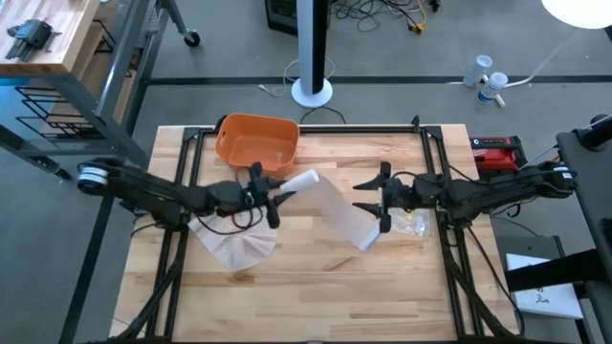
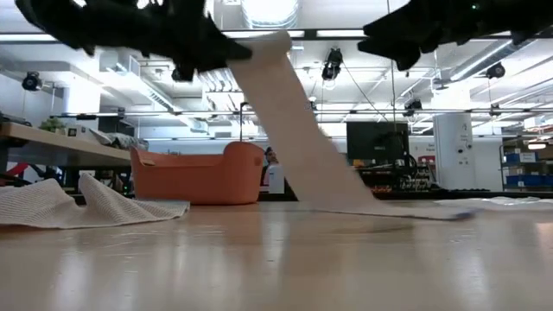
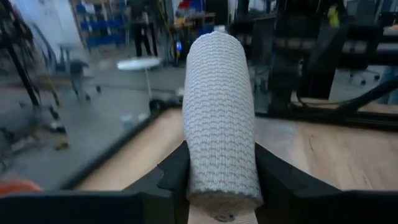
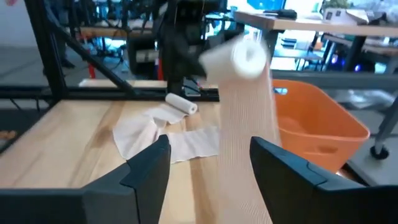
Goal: Roll bandage
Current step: Roll the right white bandage
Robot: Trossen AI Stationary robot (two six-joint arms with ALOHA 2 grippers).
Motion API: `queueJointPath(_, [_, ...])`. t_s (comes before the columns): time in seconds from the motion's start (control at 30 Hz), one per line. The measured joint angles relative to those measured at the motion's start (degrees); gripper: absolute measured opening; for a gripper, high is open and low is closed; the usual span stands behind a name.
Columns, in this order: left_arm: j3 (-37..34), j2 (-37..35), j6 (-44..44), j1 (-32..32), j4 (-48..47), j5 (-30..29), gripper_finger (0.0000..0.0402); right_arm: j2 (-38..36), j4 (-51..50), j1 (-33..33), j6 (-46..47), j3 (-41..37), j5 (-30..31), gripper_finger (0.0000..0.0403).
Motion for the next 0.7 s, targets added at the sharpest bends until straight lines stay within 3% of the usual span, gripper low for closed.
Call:
queueJointPath(0.17, [5.31, -7.38, 1.21, 0.00, -18.12, 0.09, 0.0117, 6.04, 2.90, 0.00, -2.81, 1.47, 0.00, 0.0218])
queueJointPath(0.37, [18.10, -8.23, 2.72, 0.00, -43.40, 0.04, 0.0117, 9.00, 5.10, 0.02, -1.78, 6.70, -0.55, 0.0209])
queueJointPath(0.5, [24.40, -6.66, 7.68, 0.00, -49.51, 0.00, 0.0117, 9.62, 4.61, 0.02, -6.12, 8.80, -0.52, 0.0211])
queueJointPath(0.7, [31.40, -4.49, 12.81, -0.04, -49.66, -0.22, 0.0117, 8.26, 3.30, 0.02, -9.93, 9.82, -0.48, 0.0224])
